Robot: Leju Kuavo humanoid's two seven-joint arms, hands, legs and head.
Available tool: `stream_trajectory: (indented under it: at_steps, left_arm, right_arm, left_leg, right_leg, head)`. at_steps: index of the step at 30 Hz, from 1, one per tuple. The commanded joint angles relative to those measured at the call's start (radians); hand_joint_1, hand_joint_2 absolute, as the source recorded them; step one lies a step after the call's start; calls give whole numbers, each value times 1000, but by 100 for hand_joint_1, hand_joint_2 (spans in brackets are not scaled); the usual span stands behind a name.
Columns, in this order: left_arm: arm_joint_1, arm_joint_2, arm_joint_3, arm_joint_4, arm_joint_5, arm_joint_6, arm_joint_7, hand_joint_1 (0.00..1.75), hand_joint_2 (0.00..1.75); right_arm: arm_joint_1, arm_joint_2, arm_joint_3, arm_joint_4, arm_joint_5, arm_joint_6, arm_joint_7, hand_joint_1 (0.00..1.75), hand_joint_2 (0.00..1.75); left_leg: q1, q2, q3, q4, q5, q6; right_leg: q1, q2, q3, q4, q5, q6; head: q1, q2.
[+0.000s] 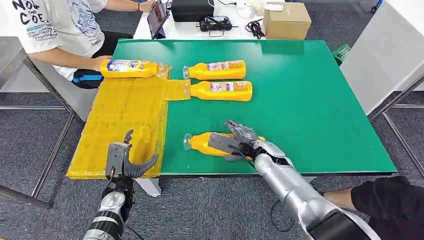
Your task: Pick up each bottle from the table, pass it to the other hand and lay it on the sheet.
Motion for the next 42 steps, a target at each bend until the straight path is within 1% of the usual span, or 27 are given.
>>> stream_trajectory:
  at_steps: [1, 2, 4, 5, 6, 7, 8, 9, 11, 12, 14, 15, 16, 17, 19, 20, 22, 25, 27, 28, 30, 31, 32, 33, 34, 39, 42]
  left_arm:
    - [-41, 20, -2, 72, 6, -8, 5, 0, 175]
    - [-41, 20, -2, 72, 6, -8, 5, 0, 175]
    - [-41, 20, -2, 72, 6, -8, 5, 0, 175]
    - [-41, 20, -2, 72, 6, -8, 5, 0, 175]
    - [-41, 20, -2, 72, 6, -8, 5, 0, 175]
    - [-41, 20, -2, 72, 6, -8, 5, 0, 175]
    - [-41, 20, -2, 71, 6, -8, 5, 0, 175]
    - [-40, 20, -1, 71, 7, -7, 5, 0, 175]
    - [-39, 21, -1, 73, 8, -10, 7, 0, 175]
    - [-38, 21, -2, 73, 9, -10, 7, 0, 175]
    - [-37, 20, -2, 74, 10, -10, 8, 0, 175]
    - [-37, 20, -2, 74, 10, -11, 8, 0, 175]
    - [-37, 20, -2, 74, 11, -12, 9, 0, 175]
    - [-35, 19, -3, 73, 12, -12, 11, 0, 175]
    - [-33, 20, -4, 72, 13, -10, 13, 0, 175]
    - [-31, 20, -4, 70, 13, -9, 14, 0, 175]
    - [-30, 20, -4, 70, 14, -11, 15, 0, 175]
    - [-36, 18, -7, 80, 17, -14, 14, 0, 175]
    - [-42, 17, -12, 90, 20, -14, 13, 0, 175]
    - [-42, 17, -13, 92, 20, -12, 13, 0, 175]
    - [-43, 18, -16, 94, 22, -13, 12, 0, 175]
    - [-44, 18, -16, 95, 24, -12, 11, 0, 175]
    - [-48, 18, -19, 99, 28, -12, 9, 0, 175]
    - [-49, 16, -20, 100, 28, -12, 9, 0, 175]
    - [-50, 16, -23, 102, 28, -11, 10, 0, 175]
    - [-51, 15, -34, 111, 34, -8, 8, 0, 175]
    - [-50, 15, -34, 109, 35, -8, 8, 0, 175]
  right_arm:
    - [-68, -46, 79, 63, 0, 38, 7, 0, 175]
    - [-68, -46, 79, 63, 0, 38, 7, 0, 175]
    - [-68, -46, 79, 63, 0, 38, 7, 0, 175]
    - [-68, -46, 79, 63, 0, 38, 7, 0, 175]
    - [-68, -46, 79, 63, 0, 38, 7, 0, 175]
    - [-68, -46, 79, 63, 0, 38, 7, 0, 175]
    - [-66, -47, 84, 58, 0, 38, 8, 0, 175]
    - [-69, -51, 90, 56, 1, 42, 12, 0, 175]
    - [-72, -64, 100, 46, -3, 52, 14, 0, 175]
    - [-72, -71, 109, 38, -3, 56, 15, 0, 175]
    - [-74, -79, 121, 29, -4, 65, 15, 0, 175]
    - [-76, -83, 128, 27, -2, 74, 15, 0, 175]
    - [-78, -87, 136, 23, -3, 81, 16, 0, 175]
    - [-79, -96, 152, 17, -5, 84, 19, 0, 175]
    - [-78, -110, 167, 7, -10, 85, 23, 0, 175]
    - [-77, -118, 173, 1, -10, 87, 25, 0, 175]
    - [-77, -128, 188, -6, -19, 97, 27, 0, 175]
    - [-87, -125, 215, 16, -22, 124, 24, 0, 175]
    - [-96, -122, 237, 36, -32, 136, 17, 3, 175]
    - [-98, -122, 245, 42, -33, 138, 16, 37, 175]
    - [-104, -122, 260, 52, -39, 149, 10, 138, 175]
    - [-107, -123, 264, 56, -44, 157, 7, 166, 175]
    - [-109, -122, 272, 65, -56, 158, -1, 175, 175]
    - [-106, -120, 274, 68, -59, 157, -1, 173, 175]
    - [-102, -116, 274, 72, -60, 152, -1, 175, 175]
    - [-76, -92, 262, 90, -72, 104, -5, 175, 175]
    - [-67, -89, 257, 87, -76, 94, -6, 175, 175]
  left_leg:
    - [0, 0, 2, -1, -1, -1]
    - [0, 0, 5, 0, -2, -1]
    - [0, 0, 3, 0, -1, -1]
    - [1, 1, 8, 0, -4, -2]
    - [0, 1, 4, 0, -2, -1]
    - [1, 1, 6, 0, -3, -2]
    - [0, 0, 3, -1, -1, -1]
    - [0, 1, 4, 0, -2, -1]
    - [0, 0, 2, 0, -1, -1]
    - [1, 1, 8, 0, -3, -2]
    - [0, 0, 2, 0, -1, -1]
    - [1, 1, 7, 1, -3, -2]
    - [0, 0, 2, 0, -1, -1]
    - [0, 1, 5, 0, -2, -1]
    - [0, 0, 2, 0, -1, 0]
    - [0, 1, 5, 0, -2, -1]
    - [0, 0, 2, 0, -1, -1]
    - [0, 0, 6, -1, -2, -1]
    - [0, 0, 2, 0, -1, -1]
    - [0, 1, 5, 0, -2, -1]
    - [0, 1, 6, 0, -3, -1]
    - [0, 0, 3, 0, -1, -1]
    - [0, 0, 5, -1, -1, -1]
    - [0, 0, 2, 0, -1, -1]
    - [0, 0, 6, -1, -2, -1]
    - [0, 0, 4, -1, -1, -1]
    - [1, 0, 6, -1, -2, -1]
  right_leg:
    - [0, 0, 2, 0, -1, -1]
    - [0, 0, 5, 0, -2, -2]
    - [0, 0, 3, 0, -1, -1]
    - [1, 1, 8, 0, -3, -3]
    - [0, 0, 3, 0, -2, -2]
    - [1, 1, 6, 0, -3, -3]
    - [0, 0, 3, 0, -1, -1]
    - [1, 0, 4, 0, -2, -2]
    - [0, 0, 2, 0, -1, -1]
    - [1, 1, 7, 0, -3, -3]
    - [0, 0, 2, 0, -1, -1]
    - [1, 1, 7, 1, -3, -3]
    - [0, 0, 3, 0, -1, -1]
    - [0, 0, 5, 0, -2, -2]
    - [0, 0, 2, 0, -1, -1]
    - [0, 1, 4, 0, -2, -2]
    - [0, 0, 2, 0, -1, -1]
    - [0, 0, 5, 0, -2, -2]
    - [0, 0, 2, 0, -1, -1]
    - [0, 1, 5, 0, -2, -2]
    - [1, 0, 6, 0, -2, -2]
    - [0, 0, 3, -1, -1, -1]
    - [0, 0, 5, -1, -1, -2]
    - [0, 0, 2, 0, -1, -1]
    - [1, 0, 6, -1, -2, -2]
    - [1, 0, 4, -1, -1, -1]
    - [1, 0, 6, -2, -2, -2]
  head:
    - [0, 0]
    - [0, 0]
    - [0, 0]
    - [0, 0]
    - [0, 0]
    - [0, 0]
    - [0, 0]
    - [0, 0]
    - [0, 0]
    - [0, 0]
    - [0, 0]
    - [0, 0]
    - [0, 0]
    - [0, 0]
    - [0, 0]
    - [0, 0]
    - [0, 0]
    - [0, 0]
    - [0, 0]
    - [0, 0]
    - [0, 0]
    - [0, 0]
    - [0, 0]
    - [0, 0]
    - [0, 0]
    - [0, 0]
    - [0, 0]
